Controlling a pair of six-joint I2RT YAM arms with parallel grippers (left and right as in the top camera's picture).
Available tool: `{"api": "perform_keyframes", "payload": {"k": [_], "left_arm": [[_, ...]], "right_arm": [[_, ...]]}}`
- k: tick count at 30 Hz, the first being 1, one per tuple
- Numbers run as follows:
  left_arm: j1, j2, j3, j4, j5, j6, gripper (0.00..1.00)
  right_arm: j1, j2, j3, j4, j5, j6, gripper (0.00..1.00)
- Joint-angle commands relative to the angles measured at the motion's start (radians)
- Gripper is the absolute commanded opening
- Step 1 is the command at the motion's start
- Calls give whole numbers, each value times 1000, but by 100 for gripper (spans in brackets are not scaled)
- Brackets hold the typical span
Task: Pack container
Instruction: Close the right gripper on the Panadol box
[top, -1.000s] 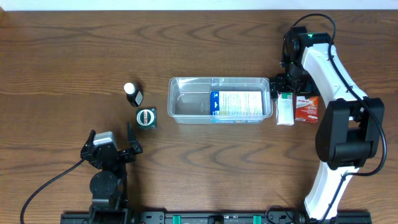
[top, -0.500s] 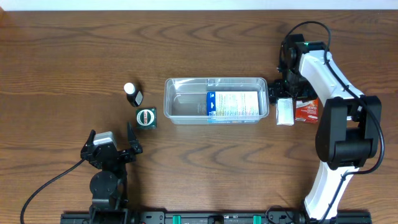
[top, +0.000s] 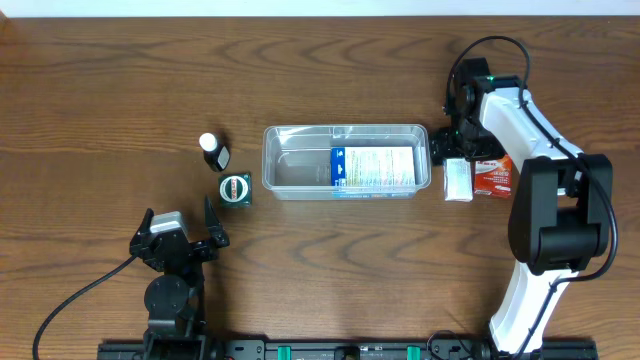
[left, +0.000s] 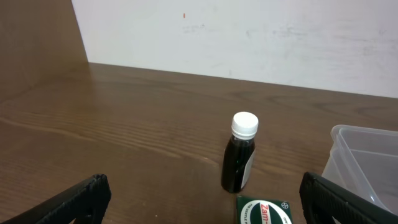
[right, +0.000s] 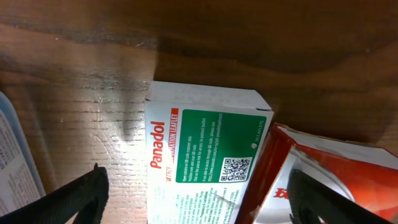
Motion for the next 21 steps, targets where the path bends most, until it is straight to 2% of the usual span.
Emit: {"api": "perform_keyframes", "payload": {"k": [1, 15, 21], "left_arm": [[0, 2, -21, -32, -27, 17, 98], [0, 2, -21, -32, -27, 18, 98], [0, 2, -21, -32, -27, 18, 98]], "right_arm": [[10, -15, -34, 19, -28, -15, 86], [10, -15, 37, 0, -45, -41, 87], [10, -15, 61, 8, -128, -28, 85]]}}
